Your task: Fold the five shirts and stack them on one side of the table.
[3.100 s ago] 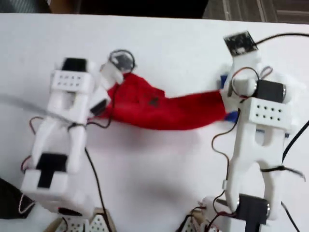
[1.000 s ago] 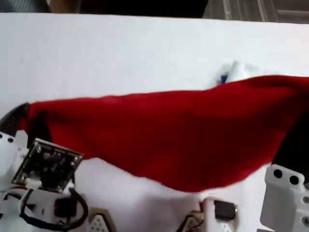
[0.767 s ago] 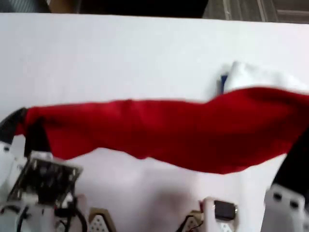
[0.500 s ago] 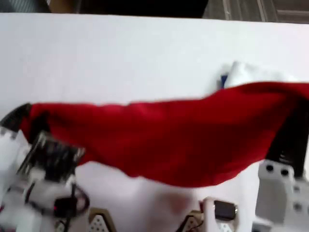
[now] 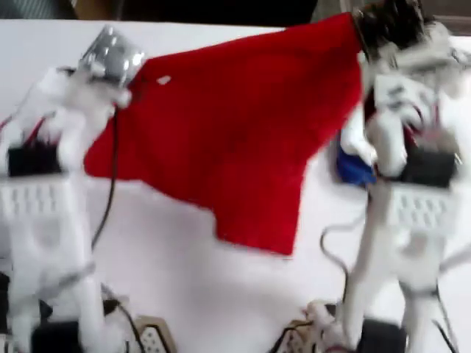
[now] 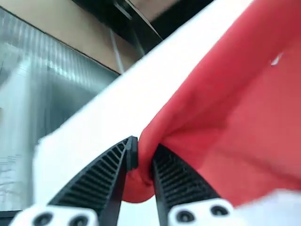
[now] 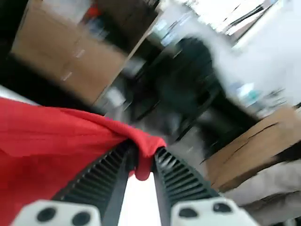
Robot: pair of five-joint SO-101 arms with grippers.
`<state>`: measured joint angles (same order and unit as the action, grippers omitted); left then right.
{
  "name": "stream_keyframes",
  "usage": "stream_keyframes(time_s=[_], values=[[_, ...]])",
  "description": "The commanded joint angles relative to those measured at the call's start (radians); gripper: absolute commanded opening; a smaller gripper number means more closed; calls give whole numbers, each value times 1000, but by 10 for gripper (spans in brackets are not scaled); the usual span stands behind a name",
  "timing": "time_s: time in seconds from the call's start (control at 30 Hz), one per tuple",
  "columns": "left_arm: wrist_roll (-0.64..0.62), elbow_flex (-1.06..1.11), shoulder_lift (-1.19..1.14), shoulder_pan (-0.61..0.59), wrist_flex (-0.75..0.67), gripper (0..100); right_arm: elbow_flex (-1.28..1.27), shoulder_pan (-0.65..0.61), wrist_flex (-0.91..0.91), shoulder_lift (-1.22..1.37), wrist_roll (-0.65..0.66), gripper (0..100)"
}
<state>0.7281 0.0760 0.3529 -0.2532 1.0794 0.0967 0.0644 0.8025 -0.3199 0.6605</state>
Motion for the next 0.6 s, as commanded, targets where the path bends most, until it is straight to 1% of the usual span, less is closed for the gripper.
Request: stream_keyframes(time_s=[0.0, 0.13, 0.23, 0.47, 0.57], values=[[5, -180, -265, -8, 31, 25, 6, -18, -10, 159, -11, 22], [8, -384, -473, -21, 137, 25, 6, -42, 16, 269, -20, 22], [9, -518, -586, -44, 212, 25, 6, -67, 93, 300, -48, 22], [11, -665, -804, -55, 396, 25, 2, -148, 297, 300, -54, 22], [11, -710, -872, -49, 456, 26, 2, -171, 343, 306, -54, 22]])
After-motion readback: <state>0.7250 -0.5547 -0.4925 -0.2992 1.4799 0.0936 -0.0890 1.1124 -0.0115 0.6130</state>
